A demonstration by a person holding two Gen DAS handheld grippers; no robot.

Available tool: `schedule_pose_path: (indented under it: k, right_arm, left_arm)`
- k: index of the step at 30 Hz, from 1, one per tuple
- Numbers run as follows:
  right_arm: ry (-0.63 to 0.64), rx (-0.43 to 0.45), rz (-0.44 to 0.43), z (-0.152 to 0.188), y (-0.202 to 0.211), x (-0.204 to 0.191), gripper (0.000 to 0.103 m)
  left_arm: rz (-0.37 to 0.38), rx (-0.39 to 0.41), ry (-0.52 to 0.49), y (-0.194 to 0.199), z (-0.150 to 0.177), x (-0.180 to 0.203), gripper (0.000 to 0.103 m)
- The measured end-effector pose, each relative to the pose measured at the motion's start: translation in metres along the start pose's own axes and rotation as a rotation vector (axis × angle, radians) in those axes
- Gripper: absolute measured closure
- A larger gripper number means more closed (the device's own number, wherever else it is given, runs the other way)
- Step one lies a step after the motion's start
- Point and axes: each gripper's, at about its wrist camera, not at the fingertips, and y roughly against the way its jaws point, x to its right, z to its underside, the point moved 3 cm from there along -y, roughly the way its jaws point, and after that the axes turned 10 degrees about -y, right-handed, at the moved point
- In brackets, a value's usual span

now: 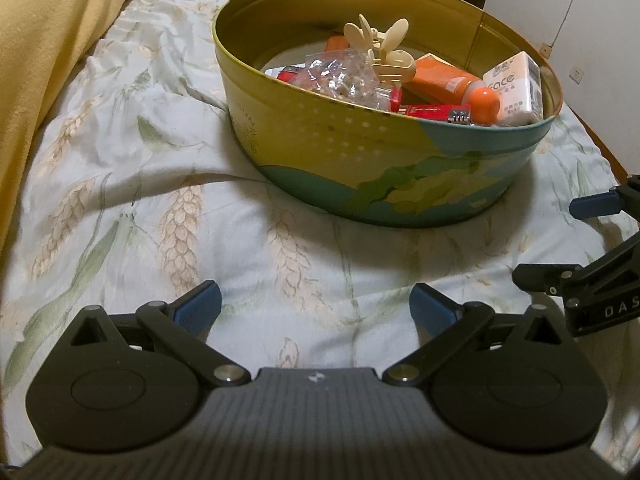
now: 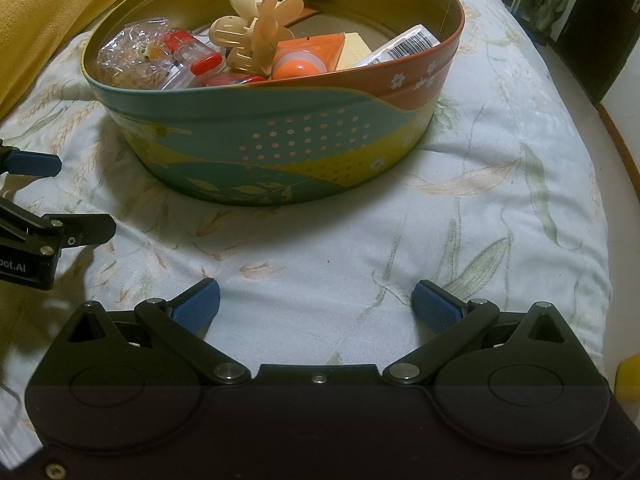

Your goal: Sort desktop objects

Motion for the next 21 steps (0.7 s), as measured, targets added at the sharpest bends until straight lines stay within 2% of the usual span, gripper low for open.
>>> schedule_pose_path:
  k: [21]
  right_arm:
    - [0.001,0.006,0.002,0.0003,0.0004,-0.0005,0.0]
  left_arm:
    - [-0.001,-0.013,0.012,-0.0027,-0.0013,-0.0013,0.0]
